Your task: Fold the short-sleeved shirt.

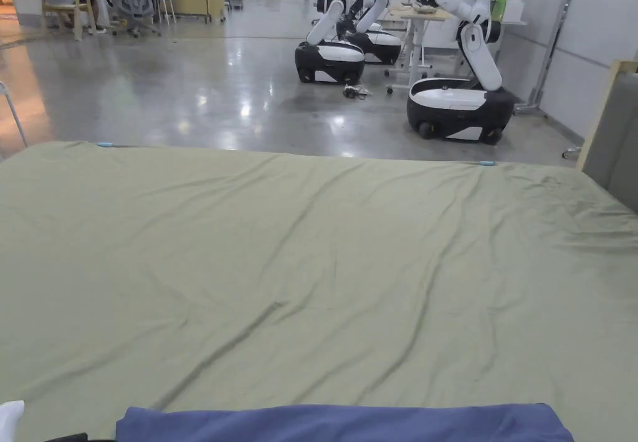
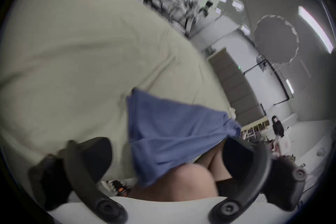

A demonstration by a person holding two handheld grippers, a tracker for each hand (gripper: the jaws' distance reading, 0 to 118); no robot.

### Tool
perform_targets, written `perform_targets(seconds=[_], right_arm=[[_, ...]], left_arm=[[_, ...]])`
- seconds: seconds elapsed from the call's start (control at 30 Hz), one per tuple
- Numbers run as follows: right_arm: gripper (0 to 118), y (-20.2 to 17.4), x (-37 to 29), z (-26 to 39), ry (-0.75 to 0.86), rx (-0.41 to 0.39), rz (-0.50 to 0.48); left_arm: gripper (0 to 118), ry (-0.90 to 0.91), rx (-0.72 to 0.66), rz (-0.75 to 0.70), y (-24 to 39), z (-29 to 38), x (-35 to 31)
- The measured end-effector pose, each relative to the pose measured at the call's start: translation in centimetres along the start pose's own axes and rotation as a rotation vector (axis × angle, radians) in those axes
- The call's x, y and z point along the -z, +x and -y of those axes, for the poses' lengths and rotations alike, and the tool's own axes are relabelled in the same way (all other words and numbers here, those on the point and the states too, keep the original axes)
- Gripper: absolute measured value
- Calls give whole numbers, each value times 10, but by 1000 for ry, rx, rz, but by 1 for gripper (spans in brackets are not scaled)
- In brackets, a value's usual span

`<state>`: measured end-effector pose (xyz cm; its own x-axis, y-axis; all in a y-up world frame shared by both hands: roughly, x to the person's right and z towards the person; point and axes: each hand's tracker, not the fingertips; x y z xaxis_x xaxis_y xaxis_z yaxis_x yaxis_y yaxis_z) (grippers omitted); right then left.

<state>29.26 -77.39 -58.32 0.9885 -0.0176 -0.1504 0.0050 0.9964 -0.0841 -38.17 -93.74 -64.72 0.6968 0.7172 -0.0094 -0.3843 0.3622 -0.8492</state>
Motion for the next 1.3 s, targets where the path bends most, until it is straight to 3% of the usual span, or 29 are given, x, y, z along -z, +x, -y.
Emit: perform_targets(seconds=[0.07,0.1,0.17,0.3,0.4,0.43,0.47,0.5,0.57,0.63,0.7,0.87,0.93,1.03,1.1,1.3], right_arm=[[0,-4,3,0,-14,-5,-7],[0,-6,3,1,-14,-4,-6],[0,-8,6,1,-19,0,-8],[0,-12,13,4,-31,10,-19],[0,-16,19,5,-39,10,-27],[0,-17,20,5,-40,10,-29],[0,-18,22,5,-42,12,-32],[0,-19,22,6,-44,15,-37],[0,-20,24,6,-47,20,-42],[0,-21,25,7,-50,21,-45],[0,-21,25,7,-55,19,-50],[0,-19,26,7,-61,24,-49],[0,-17,26,8,-62,32,-47],[0,-16,23,10,-55,43,-48],[0,-14,22,11,-58,50,-49],[0,-12,24,19,-69,99,-57]], left_arm=[[114,-24,60,-155,1,1,12],[114,15,65,-160,-1,-2,13],[117,76,42,-27,-7,-2,15],[118,93,-35,30,-3,-7,34],[117,7,-44,109,11,-7,50],[111,18,-15,55,11,-8,52],[82,40,0,23,11,-8,50],[1,59,-10,44,8,-9,49],[2,26,-90,-80,6,-1,56],[2,0,-75,57,2,3,59],[2,31,-57,-17,4,-1,49],[2,122,-31,13,10,-23,2],[2,179,56,-119,13,-40,-26],[2,227,-29,-160,-5,-56,-63],[2,181,61,-273,-1,-58,-75],[2,220,72,-194,23,-54,-72]])
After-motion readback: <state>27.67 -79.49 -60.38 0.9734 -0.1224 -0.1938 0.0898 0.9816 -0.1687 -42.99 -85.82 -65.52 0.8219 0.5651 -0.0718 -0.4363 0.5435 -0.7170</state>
